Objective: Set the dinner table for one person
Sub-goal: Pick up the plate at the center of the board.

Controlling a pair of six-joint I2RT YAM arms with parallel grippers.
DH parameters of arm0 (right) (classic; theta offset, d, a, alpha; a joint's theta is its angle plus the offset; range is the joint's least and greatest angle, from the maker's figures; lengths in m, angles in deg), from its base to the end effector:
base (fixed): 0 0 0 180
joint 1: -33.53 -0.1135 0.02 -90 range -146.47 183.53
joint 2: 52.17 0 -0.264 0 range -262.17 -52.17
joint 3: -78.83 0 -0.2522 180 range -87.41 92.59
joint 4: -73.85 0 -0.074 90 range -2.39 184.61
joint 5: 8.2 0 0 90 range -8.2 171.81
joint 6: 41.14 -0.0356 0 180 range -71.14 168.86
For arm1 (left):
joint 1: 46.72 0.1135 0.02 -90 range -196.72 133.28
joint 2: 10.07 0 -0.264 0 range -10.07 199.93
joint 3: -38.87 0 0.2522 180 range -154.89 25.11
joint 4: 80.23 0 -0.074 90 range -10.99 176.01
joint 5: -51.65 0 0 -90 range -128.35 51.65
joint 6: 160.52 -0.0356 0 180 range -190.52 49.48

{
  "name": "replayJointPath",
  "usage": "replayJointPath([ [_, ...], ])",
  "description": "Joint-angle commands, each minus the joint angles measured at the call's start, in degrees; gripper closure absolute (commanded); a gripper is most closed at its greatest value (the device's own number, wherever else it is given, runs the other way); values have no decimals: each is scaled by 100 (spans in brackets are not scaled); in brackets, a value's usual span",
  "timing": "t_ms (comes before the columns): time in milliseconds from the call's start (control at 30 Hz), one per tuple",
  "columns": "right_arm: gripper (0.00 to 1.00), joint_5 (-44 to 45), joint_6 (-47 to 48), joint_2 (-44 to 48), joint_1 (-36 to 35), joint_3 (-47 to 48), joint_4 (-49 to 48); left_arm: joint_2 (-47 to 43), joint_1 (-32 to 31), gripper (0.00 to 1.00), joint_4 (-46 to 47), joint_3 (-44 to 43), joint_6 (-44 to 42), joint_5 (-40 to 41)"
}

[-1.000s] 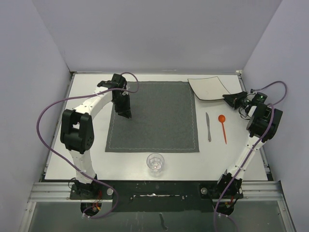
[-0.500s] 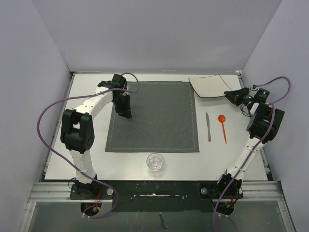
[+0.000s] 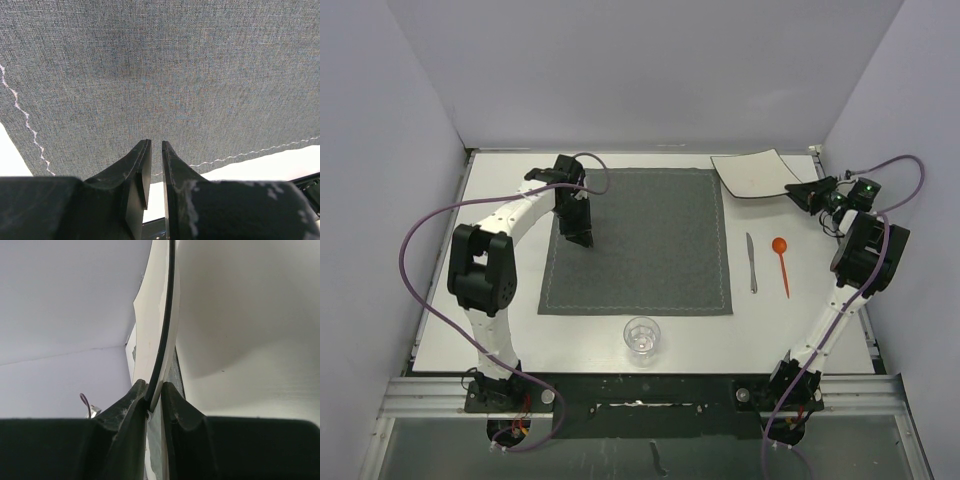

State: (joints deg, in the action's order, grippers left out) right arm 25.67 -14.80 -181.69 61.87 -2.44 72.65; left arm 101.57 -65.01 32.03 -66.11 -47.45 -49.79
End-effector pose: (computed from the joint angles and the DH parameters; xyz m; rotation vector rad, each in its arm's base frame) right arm 0.4420 -0.2048 0.1417 1.0199 1.8585 1.3862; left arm 0.3749 -0.1313 0.2248 -0.0820 2.9278 -0.4161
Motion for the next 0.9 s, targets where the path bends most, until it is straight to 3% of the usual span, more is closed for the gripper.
replayJointPath([
  [0,100,-609,-364,954,-26,454,-1032,129,-17,86,7,-194,-97,-113],
  [867,100,-614,-777,1323,-282,99,-1487,121,-89,87,-74,-192,-128,-80],
])
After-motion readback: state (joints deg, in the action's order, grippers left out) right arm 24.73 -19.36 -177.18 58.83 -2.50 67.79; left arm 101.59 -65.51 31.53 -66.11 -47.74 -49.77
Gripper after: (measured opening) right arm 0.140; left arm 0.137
